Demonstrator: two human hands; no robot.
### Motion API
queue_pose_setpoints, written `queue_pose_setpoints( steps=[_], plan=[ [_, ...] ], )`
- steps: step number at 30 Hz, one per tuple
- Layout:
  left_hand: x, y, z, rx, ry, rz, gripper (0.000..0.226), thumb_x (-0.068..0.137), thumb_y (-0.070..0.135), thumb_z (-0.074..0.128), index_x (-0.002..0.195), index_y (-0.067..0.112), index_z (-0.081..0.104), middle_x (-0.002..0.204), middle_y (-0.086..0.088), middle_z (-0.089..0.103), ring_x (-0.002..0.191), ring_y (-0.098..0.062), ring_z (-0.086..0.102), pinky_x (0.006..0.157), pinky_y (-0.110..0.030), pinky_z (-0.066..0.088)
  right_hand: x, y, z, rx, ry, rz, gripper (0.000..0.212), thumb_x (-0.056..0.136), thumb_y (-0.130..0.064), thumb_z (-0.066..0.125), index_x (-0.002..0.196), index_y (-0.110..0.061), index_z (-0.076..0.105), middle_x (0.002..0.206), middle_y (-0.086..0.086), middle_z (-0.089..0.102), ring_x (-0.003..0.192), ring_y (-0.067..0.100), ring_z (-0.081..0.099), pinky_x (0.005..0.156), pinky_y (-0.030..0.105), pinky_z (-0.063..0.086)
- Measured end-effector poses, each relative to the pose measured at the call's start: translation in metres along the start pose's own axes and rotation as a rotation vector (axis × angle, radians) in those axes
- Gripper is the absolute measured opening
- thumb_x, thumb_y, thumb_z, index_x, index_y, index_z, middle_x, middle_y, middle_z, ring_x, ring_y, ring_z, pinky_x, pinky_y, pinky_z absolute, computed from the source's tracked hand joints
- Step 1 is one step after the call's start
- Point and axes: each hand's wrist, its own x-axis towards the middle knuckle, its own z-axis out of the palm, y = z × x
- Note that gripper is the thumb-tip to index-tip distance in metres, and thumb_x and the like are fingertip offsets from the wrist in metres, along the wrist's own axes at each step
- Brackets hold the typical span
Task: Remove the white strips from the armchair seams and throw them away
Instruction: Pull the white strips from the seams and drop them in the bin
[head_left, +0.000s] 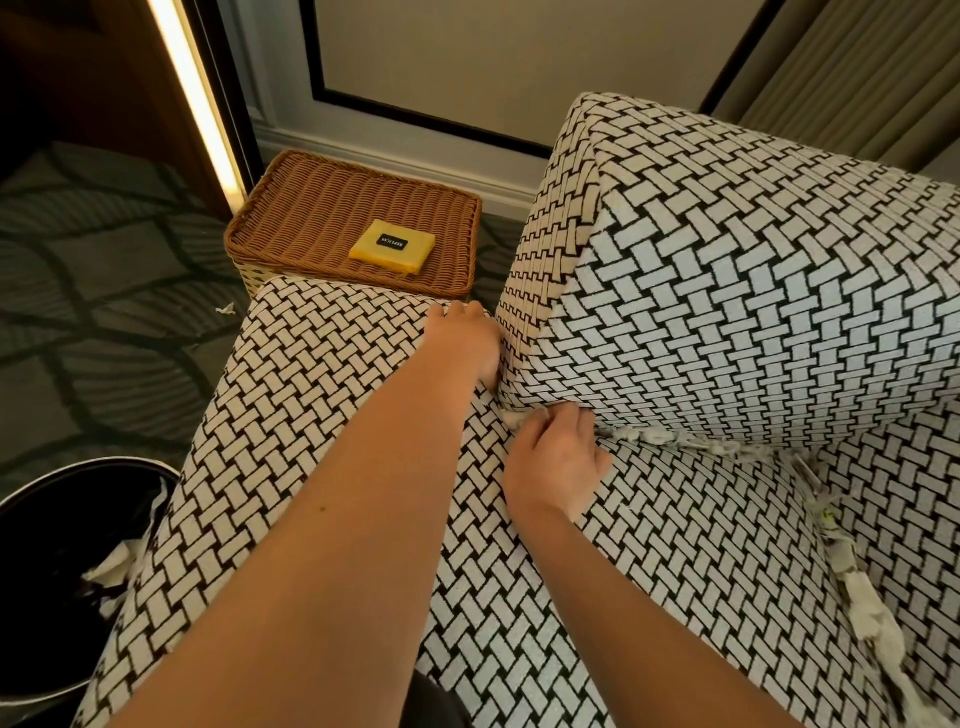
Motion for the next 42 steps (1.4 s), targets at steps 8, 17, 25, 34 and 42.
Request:
queue_pose_setpoints(
  steps=[8, 17, 25, 34, 42],
  plan=[
    [0.005, 0.0, 0.011, -0.033, 0.143, 0.01, 0.051, 0.084, 0.025, 0.056, 0.133, 0.016, 0.044, 0.136, -0.009, 0.035, 0.131, -0.031, 0.026, 0.11, -0.051, 0.018, 0.0, 0.0, 0.002, 0.008, 0.031, -0.012, 0.018, 0.094, -0.023, 0.042, 0.095, -0.01, 0.056, 0.097, 0.005, 0.058, 0.086, 0.023, 0.054, 0.081, 0.035, 0.03],
    [0.004, -0.007, 0.028, -0.081, 0.334, 0.063, 0.03, 0.09, 0.023, 0.049, 0.119, 0.018, 0.056, 0.122, -0.005, 0.042, 0.116, -0.026, 0.035, 0.098, -0.047, 0.028, -0.001, 0.0, 0.001, -0.012, 0.02, -0.016, 0.02, 0.094, -0.024, 0.041, 0.096, -0.011, 0.055, 0.099, 0.004, 0.058, 0.088, 0.022, 0.055, 0.081, 0.034, 0.028],
    [0.009, -0.011, -0.004, -0.099, 0.055, 0.077, 0.05, 0.085, 0.028, 0.061, 0.132, 0.014, 0.048, 0.137, -0.01, 0.038, 0.133, -0.031, 0.027, 0.11, -0.052, 0.017, -0.001, 0.002, 0.001, -0.019, 0.014, -0.025, 0.018, 0.094, -0.024, 0.042, 0.096, -0.011, 0.054, 0.098, 0.003, 0.057, 0.087, 0.021, 0.054, 0.082, 0.034, 0.029],
    [0.015, -0.008, 0.019, -0.019, 0.281, 0.091, 0.042, 0.084, 0.023, 0.059, 0.125, 0.017, 0.053, 0.128, -0.006, 0.044, 0.126, -0.028, 0.032, 0.106, -0.049, 0.024, -0.001, 0.003, 0.003, -0.02, 0.045, -0.029, 0.018, 0.095, -0.024, 0.042, 0.093, -0.011, 0.054, 0.093, 0.004, 0.058, 0.081, 0.021, 0.053, 0.077, 0.031, 0.026],
    [0.001, -0.039, 0.01, -0.423, 0.227, 0.249, 0.018, 0.088, 0.03, 0.058, 0.101, 0.021, 0.067, 0.096, -0.002, 0.049, 0.105, -0.024, 0.046, 0.091, -0.041, 0.037, -0.001, 0.002, 0.003, -0.017, 0.062, -0.042, 0.018, 0.095, -0.023, 0.042, 0.093, -0.01, 0.054, 0.093, 0.004, 0.059, 0.083, 0.021, 0.052, 0.076, 0.031, 0.024]
  ],
)
